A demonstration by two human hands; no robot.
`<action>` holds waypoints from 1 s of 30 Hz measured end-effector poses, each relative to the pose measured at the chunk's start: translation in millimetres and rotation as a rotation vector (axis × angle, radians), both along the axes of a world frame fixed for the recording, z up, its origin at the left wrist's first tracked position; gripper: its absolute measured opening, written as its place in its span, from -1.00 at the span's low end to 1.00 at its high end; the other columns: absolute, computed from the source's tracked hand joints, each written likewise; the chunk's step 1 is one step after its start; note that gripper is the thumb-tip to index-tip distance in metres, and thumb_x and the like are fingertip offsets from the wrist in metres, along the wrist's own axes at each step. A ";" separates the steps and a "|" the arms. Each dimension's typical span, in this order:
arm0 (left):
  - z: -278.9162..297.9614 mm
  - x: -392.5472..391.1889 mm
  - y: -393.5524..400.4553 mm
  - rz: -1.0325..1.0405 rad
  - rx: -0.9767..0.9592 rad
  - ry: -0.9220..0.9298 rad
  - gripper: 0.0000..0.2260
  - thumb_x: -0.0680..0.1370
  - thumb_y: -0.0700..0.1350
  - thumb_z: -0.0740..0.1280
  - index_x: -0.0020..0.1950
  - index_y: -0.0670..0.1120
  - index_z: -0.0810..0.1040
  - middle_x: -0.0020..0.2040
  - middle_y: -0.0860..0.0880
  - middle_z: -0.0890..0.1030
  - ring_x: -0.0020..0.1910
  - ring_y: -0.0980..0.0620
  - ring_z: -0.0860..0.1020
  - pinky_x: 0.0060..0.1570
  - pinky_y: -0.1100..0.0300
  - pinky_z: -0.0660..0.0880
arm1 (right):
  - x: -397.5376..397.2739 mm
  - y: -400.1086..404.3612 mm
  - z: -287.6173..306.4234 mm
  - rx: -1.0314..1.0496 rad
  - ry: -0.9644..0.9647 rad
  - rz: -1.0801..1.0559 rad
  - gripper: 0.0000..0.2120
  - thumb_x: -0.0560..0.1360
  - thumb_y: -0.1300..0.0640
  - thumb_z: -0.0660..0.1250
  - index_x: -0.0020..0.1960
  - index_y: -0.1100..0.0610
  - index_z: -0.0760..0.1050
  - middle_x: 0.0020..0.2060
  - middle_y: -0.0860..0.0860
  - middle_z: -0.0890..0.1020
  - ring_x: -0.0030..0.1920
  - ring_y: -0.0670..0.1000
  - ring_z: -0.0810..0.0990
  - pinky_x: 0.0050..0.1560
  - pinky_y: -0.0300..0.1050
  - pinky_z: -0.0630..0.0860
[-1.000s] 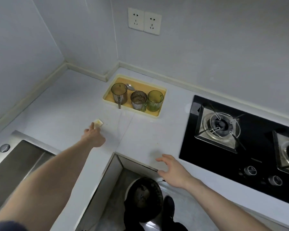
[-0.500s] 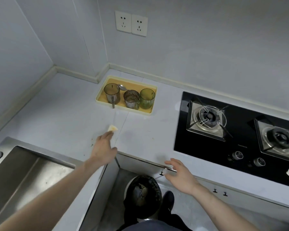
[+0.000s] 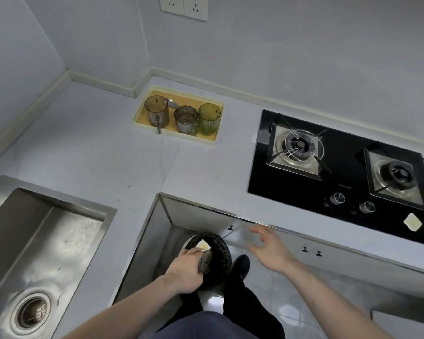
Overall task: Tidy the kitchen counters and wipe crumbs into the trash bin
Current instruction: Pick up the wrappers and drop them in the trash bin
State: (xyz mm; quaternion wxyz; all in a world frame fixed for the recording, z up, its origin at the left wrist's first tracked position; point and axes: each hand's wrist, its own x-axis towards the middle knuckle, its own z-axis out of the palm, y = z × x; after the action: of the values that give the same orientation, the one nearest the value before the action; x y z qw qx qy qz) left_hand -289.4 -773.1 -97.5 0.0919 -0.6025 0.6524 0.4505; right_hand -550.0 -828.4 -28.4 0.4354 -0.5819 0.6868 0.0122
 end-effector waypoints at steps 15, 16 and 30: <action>-29.8 -49.9 -16.9 -0.096 0.083 -0.110 -0.38 0.47 -0.14 0.22 0.56 -0.06 0.30 0.57 0.02 0.26 0.54 -0.09 0.19 0.50 0.06 0.26 | -57.1 32.4 -0.7 0.029 0.025 -0.059 -0.49 0.53 0.02 0.37 0.46 -0.11 0.40 0.56 -0.03 0.24 0.50 0.02 0.35 0.51 -0.03 0.30; -28.1 -52.3 -17.4 -0.105 0.082 -0.112 -0.40 0.47 -0.14 0.22 0.54 -0.06 0.31 0.56 0.02 0.27 0.53 -0.09 0.20 0.49 0.06 0.27 | -59.7 32.9 -0.1 0.027 0.020 -0.064 -0.49 0.53 0.02 0.37 0.46 -0.11 0.40 0.56 -0.03 0.24 0.51 0.03 0.35 0.51 -0.03 0.30; -4.4 -74.6 -10.2 -0.109 0.091 -0.164 -0.35 0.49 -0.09 0.23 0.60 -0.05 0.22 0.61 0.00 0.19 0.56 -0.12 0.18 0.53 0.01 0.20 | -126.9 56.7 -20.0 0.003 -0.035 -0.153 -0.52 0.57 0.04 0.37 0.47 -0.09 0.40 0.56 -0.07 0.24 0.36 0.02 0.49 0.26 -0.25 0.36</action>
State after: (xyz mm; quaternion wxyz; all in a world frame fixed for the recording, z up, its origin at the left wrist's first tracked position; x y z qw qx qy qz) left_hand -364.0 -783.3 -102.0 0.1965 -0.5962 0.6535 0.4230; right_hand -676.8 -771.7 -48.3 0.4478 -0.5272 0.7215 -0.0303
